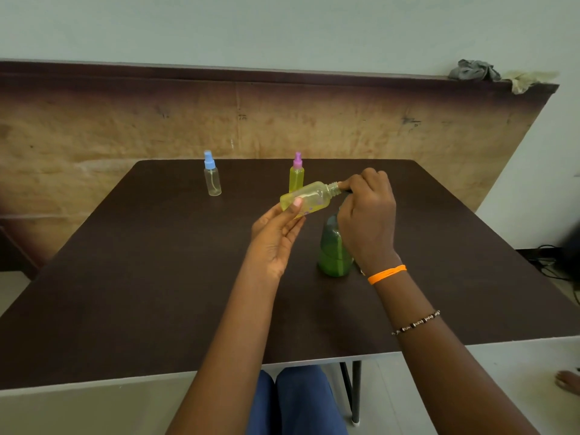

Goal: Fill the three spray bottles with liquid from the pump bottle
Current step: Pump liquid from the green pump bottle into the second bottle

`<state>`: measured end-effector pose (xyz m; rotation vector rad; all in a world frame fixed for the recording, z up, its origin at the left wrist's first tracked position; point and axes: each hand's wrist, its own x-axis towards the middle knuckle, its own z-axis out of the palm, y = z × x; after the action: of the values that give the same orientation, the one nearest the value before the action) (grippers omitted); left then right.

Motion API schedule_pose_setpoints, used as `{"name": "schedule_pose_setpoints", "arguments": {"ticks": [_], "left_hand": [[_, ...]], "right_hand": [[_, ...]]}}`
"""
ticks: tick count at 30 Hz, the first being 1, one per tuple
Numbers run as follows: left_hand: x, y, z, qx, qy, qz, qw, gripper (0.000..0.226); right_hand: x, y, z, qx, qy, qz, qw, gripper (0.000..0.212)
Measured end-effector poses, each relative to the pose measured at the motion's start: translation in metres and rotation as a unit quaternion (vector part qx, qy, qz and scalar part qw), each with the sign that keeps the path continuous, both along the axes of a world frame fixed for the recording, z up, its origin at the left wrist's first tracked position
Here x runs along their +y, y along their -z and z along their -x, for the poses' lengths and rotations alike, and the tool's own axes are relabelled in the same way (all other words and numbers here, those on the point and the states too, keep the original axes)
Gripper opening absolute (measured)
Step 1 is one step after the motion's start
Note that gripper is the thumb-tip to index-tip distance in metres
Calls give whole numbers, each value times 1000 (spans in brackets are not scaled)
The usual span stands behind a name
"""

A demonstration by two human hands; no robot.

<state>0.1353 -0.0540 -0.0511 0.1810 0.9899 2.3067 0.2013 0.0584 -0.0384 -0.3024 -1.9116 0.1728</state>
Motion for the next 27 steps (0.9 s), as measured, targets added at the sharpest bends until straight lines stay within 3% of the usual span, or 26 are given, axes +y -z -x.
{"name": "schedule_pose_setpoints", "arguments": {"ticks": [7,15,23,27], "left_hand": [[-1,5,4,7,-2,8,1000,12],[0,0,1,-1,-1,2,1000,14],[0,5,5,19,-3,10,1000,18],[0,6,4,12,-3,-1,1000,18]], "right_hand": [[-1,19,4,35,26,-21,999,28],[0,-3,-2,-1,6,8,1000,29],[-2,19,0,44,33,-11,998,28],[-3,10,-1,14,35,-11,999,28]]}}
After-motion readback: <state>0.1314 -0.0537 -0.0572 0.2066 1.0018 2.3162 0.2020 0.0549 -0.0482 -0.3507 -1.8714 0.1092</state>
